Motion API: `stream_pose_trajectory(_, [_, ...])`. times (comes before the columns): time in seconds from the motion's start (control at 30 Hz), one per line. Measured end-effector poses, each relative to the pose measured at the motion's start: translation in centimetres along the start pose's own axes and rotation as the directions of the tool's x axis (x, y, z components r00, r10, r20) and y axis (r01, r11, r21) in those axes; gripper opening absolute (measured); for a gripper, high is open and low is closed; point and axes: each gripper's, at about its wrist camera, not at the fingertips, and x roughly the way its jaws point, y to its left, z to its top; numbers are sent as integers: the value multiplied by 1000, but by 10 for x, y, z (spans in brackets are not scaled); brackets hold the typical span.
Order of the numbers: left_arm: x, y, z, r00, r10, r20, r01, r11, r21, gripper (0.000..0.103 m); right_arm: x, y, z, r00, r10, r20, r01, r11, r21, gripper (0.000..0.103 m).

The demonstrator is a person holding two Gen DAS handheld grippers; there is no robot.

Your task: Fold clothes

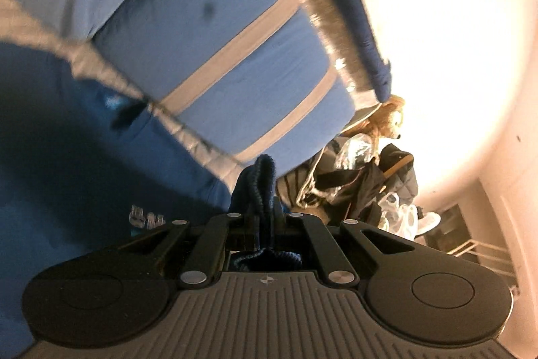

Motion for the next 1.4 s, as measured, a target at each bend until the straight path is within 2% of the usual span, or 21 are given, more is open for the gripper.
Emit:
stream_pose_trajectory(0.13, [-12,-12,8,999,-2,37,1,999,39,5,19,-16,-22,996,-74,-52,79,992,94,95])
stream_pose_trajectory(0.27, [-24,-19,17,997,-3,74,-1,999,53,5,30,-43,-41,991,-87,-101,113,953,280,95])
stream_pose_trajectory(0.47, [-49,-20,35,990,5,143,-12,999,47,5,40,-88,-60,990,-17,-141,93,830,550,95])
stream_pose_trajectory(0.6, [-63,-16,46,984,32,175,-40,998,43,5,52,-106,-63,986,55,-157,61,755,653,95])
stream_pose_trajectory(0.67, [-71,-11,50,982,54,183,-63,997,42,5,56,-109,-62,984,86,-154,39,743,668,95])
stream_pose_trajectory(0.87, [-96,10,57,973,135,188,-148,987,59,5,51,-98,-54,981,117,-158,1,801,599,93])
stream_pose_trajectory(0.93, [-103,20,57,970,162,183,-177,982,70,5,46,-92,-52,983,115,-146,-12,824,566,89])
stream_pose_trajectory(1.13, [-119,56,54,950,276,149,-291,952,94,5,36,-67,-48,985,127,-118,-66,906,419,64])
stream_pose_trajectory(1.2, [-121,69,48,942,313,122,-327,938,116,5,35,-61,-46,984,141,-112,-87,915,394,45])
stream_pose_trajectory(1.27, [-122,79,41,930,354,101,-366,917,155,5,33,-56,-43,983,153,-105,-103,920,377,34])
stream_pose_trajectory(1.4, [-126,95,28,904,423,61,-425,875,233,5,29,-51,-38,983,153,-97,-106,921,374,25])
